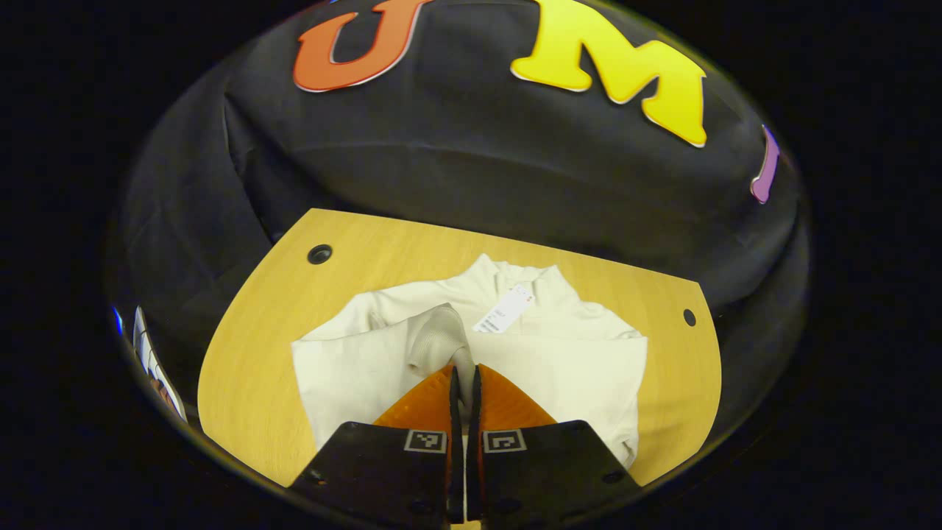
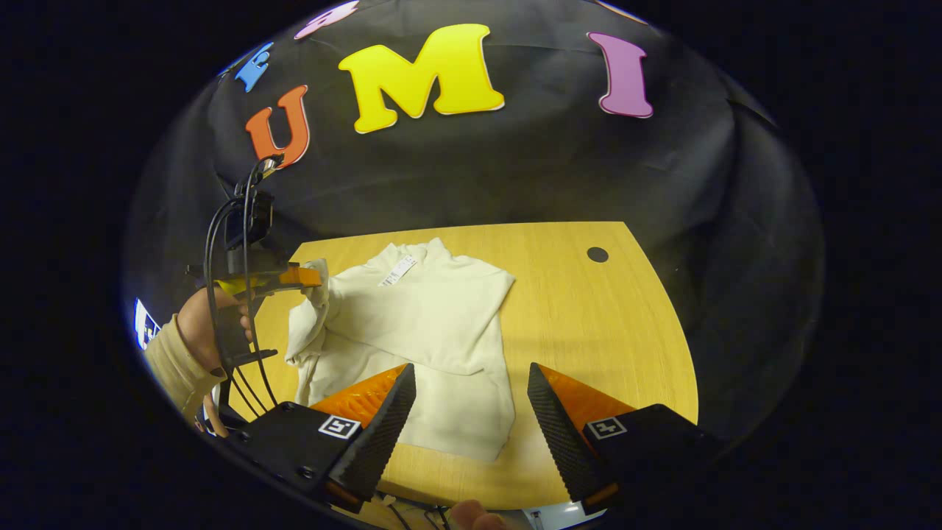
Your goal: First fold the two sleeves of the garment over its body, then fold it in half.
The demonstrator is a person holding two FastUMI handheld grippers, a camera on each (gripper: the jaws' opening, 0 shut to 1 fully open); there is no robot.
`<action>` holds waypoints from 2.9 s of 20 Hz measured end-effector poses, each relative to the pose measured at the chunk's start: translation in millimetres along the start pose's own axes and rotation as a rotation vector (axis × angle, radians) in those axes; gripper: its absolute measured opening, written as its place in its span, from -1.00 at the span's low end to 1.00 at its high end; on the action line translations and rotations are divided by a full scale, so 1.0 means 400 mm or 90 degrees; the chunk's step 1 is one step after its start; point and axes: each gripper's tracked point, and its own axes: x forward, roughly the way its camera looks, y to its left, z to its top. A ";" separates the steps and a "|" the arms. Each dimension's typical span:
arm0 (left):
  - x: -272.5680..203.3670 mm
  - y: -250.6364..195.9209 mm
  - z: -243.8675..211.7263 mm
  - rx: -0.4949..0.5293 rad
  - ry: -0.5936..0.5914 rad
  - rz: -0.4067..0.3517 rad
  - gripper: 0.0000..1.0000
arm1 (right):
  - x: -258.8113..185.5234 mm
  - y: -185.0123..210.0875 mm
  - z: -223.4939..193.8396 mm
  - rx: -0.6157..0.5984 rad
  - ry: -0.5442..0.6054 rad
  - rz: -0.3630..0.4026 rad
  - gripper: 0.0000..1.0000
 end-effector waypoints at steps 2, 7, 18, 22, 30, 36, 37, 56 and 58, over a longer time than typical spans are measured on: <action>0.022 -0.102 0.013 0.039 -0.006 -0.022 -0.92 | -0.011 -0.045 0.026 -0.007 -0.040 -0.032 0.91; 0.069 -0.326 0.002 0.065 0.013 -0.076 -0.92 | -0.065 -0.099 0.099 -0.006 -0.148 -0.057 0.92; 0.122 -0.605 -0.033 0.118 0.010 -0.098 -0.87 | -0.168 -0.201 0.146 0.012 -0.292 -0.066 0.92; 0.108 -0.645 -0.059 0.094 0.009 -0.125 -0.50 | -0.185 -0.242 0.146 0.016 -0.300 -0.079 0.91; -0.097 -0.518 0.098 0.090 -0.180 -0.118 0.96 | -0.222 -0.230 0.177 -0.023 -0.367 -0.094 0.92; -0.345 -0.317 0.167 0.116 -0.320 -0.088 0.94 | -0.170 -0.112 0.179 -0.067 -0.375 -0.069 0.91; -0.364 -0.282 0.156 0.115 -0.326 -0.082 0.95 | -0.153 -0.091 0.173 -0.074 -0.372 -0.065 0.91; -0.194 0.325 -0.502 -0.029 0.083 0.094 0.96 | 0.245 -0.042 -0.415 -0.092 0.061 -0.108 0.92; -0.171 0.338 -0.548 -0.037 0.125 0.098 0.96 | 0.265 -0.063 -0.487 -0.081 0.121 -0.118 0.92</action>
